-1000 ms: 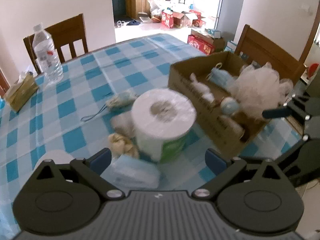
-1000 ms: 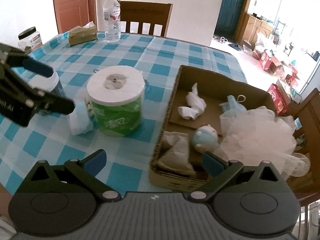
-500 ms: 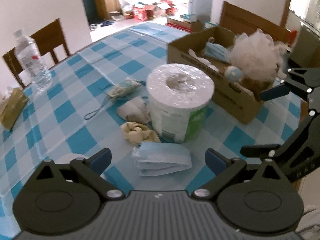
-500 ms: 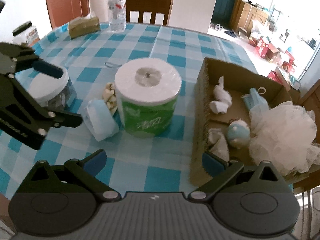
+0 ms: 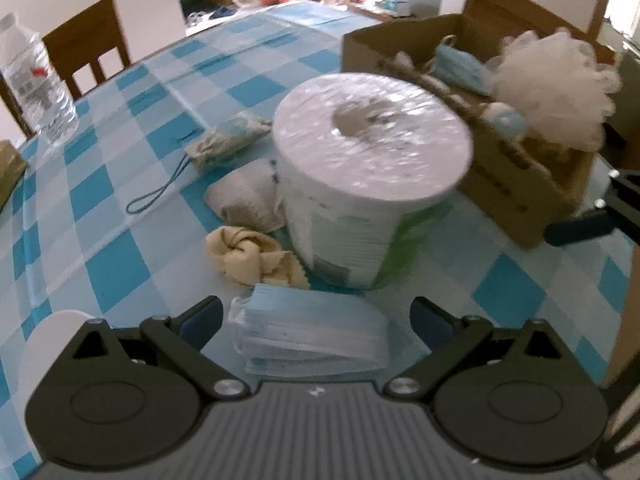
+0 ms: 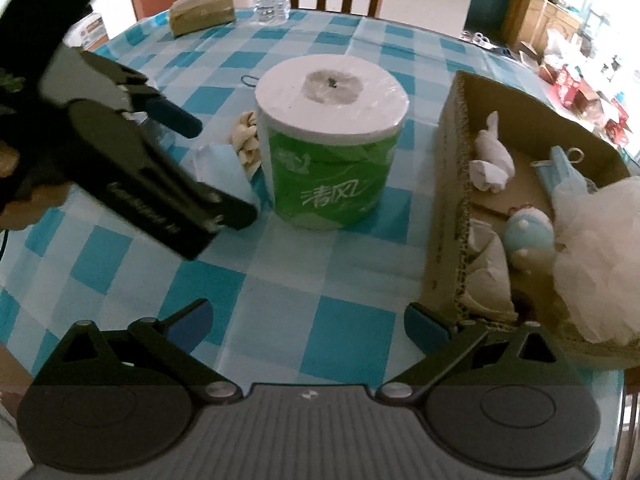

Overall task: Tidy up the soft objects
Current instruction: 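Grasp the folded blue face masks with the right tool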

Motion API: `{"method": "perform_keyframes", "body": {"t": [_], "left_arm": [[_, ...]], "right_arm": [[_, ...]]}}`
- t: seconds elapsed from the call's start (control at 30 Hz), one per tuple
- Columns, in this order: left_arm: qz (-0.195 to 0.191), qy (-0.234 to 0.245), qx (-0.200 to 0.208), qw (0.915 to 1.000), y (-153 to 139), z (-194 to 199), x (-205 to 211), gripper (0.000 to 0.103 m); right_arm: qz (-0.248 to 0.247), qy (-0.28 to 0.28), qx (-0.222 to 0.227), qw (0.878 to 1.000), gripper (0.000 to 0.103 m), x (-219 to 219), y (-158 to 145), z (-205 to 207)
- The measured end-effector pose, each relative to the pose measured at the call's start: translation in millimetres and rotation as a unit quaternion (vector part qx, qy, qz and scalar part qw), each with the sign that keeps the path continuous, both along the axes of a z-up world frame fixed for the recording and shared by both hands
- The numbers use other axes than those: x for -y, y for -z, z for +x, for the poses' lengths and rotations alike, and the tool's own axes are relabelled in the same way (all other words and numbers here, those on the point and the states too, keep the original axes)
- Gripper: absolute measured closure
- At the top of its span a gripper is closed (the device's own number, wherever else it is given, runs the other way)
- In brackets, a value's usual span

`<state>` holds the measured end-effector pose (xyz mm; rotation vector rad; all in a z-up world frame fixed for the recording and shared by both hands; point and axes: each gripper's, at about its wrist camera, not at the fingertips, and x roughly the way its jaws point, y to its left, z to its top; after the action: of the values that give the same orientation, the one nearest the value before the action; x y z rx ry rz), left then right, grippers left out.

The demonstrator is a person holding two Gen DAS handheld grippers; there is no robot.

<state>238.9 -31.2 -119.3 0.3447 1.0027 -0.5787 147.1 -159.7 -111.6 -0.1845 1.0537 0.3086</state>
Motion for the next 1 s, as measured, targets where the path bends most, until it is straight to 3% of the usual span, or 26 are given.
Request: {"method": "perform_keyframes", "body": {"t": [0.17,0.43,1.0], "left_arm": [[-0.007,-0.008,-0.029,0.9995,10.5,7.9,-0.3,0.004],[-0.034,0.030,-0.062,0.9970,7.1,-3.2,4.6,0.004],[0.056,0.074,0.027,0.9953,-29.9,6.7,-24.6,0.004]], "right_arm": [[0.008,-0.014,-0.003,1.000,0.000,-1.3,3.5,2.9],[0.012,-0.021,-0.009,1.000,0.000,-4.3,9.4,6.8],[0.025,-0.085,0.018,0.996,0.000,-54.6,38.4,31.2]]}}
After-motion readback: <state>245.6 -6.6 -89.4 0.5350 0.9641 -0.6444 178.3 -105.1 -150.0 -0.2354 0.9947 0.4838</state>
